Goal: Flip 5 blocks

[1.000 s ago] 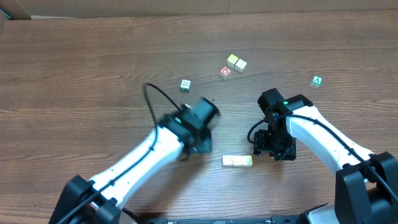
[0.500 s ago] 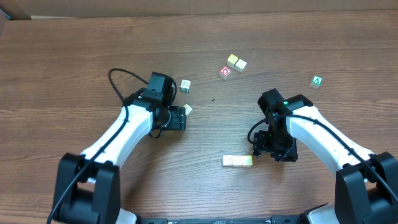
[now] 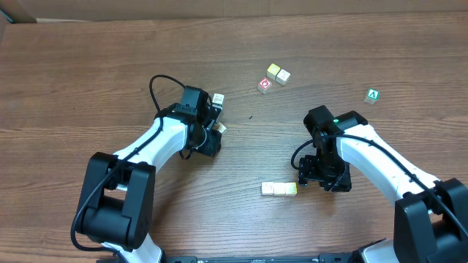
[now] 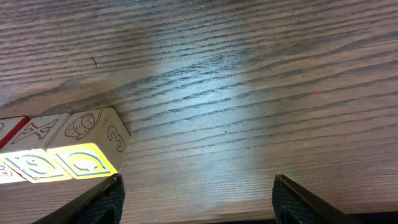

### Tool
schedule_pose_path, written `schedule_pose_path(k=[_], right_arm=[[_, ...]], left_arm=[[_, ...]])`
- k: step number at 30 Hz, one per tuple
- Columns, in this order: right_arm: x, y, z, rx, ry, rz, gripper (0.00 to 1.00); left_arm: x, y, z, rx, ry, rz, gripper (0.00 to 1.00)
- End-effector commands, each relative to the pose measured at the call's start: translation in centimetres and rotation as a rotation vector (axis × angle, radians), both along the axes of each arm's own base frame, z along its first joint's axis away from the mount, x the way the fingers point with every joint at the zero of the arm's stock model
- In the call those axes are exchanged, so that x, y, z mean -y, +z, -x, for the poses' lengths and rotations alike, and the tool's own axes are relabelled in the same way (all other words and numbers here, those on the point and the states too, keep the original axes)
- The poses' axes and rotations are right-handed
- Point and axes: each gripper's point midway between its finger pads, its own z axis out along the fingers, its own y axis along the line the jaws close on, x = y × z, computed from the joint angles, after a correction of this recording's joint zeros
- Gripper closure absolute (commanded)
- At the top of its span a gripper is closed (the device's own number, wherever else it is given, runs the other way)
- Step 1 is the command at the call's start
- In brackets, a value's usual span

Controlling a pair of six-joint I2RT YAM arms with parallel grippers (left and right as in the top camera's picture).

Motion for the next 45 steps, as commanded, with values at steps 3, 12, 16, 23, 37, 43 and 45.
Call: schedule_pose_path(k=[3,12,16,23,37,43,45], right_arm=[[0.1,-0.1,0.2,-0.005,-0.002,-0.001,0.23],[0.1,-0.1,0.2,-0.007,-0.001,0.0,0.23],[0.1,-0.1,0.2,-0.007,-0.001,0.001,0.23],[0.1,-0.1,0.1,-0.003,-0.001,-0.001,0.23],[0.0,-0.1,0.0,0.004,-0.001,-0.004,0.23],[0.0,-0.1,0.0,0.004,-0.001,-0.003,0.23],[0.0,-0.1,0.0,0.004,-0.001,-0.003,0.24]], left_arm=[[-0.5,-1.0,-0.3,-0.019,0.015,-0.028,0.64],[-0.9,0.8,0.4,-0.092,0.153,-0.035,0.81],[-0.8,3.1,1.2,-0.084,0.197,-0.017,0.89],[1.1,8.2,4.5,-0.018,0.21,0.058,0.91],[7.7,2.8,15.5,-0.148,0.349,0.166,0.96],[9.0,2.7,15.1,-0.105,0.32,0.212,0.96],[9.0,2.3,14.8,-0.092,0.324,0.21,0.96]])
